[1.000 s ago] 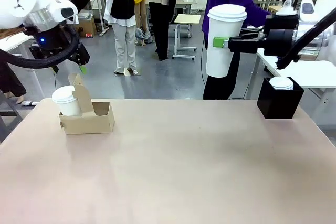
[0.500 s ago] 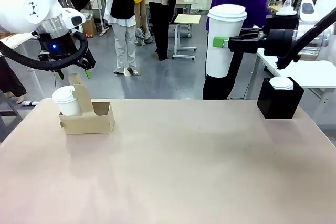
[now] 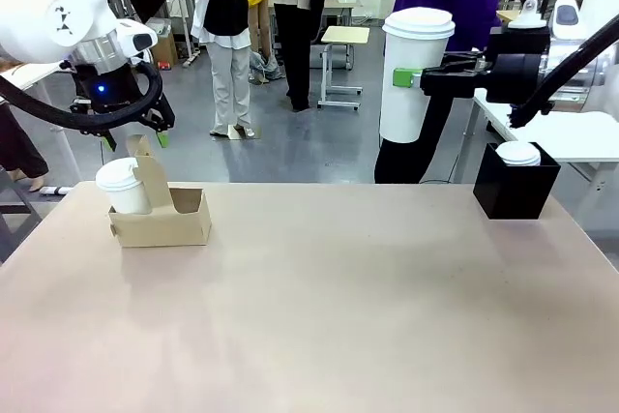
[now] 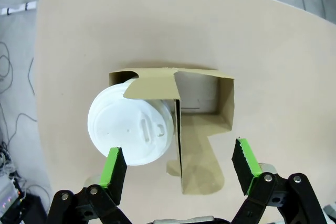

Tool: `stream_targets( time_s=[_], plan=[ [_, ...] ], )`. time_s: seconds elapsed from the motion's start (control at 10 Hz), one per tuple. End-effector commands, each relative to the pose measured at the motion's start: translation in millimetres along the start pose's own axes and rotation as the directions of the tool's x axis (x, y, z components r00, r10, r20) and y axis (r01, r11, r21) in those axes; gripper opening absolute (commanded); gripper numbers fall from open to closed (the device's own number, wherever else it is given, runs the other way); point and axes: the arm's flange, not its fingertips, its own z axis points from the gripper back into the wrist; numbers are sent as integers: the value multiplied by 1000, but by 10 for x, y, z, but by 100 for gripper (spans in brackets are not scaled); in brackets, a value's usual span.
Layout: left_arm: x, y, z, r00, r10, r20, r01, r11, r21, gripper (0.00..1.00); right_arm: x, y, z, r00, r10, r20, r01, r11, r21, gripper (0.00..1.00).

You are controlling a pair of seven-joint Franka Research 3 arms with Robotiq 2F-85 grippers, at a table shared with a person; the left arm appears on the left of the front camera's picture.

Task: Pour a drink into a cup and package it in a carrier.
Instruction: Position the Cup Carrier in the center of the table.

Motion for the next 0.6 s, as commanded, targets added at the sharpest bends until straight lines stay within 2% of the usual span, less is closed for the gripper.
stream_targets(
  time_s=[0.0,0.1,0.2,0.3,0.4,0.5],
  plan=[
    [124,-85,-9,998,68,-10,-68,996,54,100,34,12,-19,1000,9,5,-9,1000,-8,81],
    [151,-92,-28,994,104,-26,-101,992,77,40,34,12,-19,1000,9,5,-9,1000,-8,81],
    [162,-103,-34,993,114,-23,-112,991,75,40,34,12,-19,1000,9,5,-9,1000,-8,81],
    [178,-94,-45,991,129,-22,-127,989,81,0,34,12,-19,1000,9,5,-9,1000,-8,81],
    [195,-85,-73,992,119,-41,-115,990,79,37,34,12,-19,1000,9,5,-9,1000,-8,81],
    [211,-79,-99,992,122,-42,-118,990,77,0,34,12,-19,1000,9,5,-9,1000,-8,81]
  ],
)
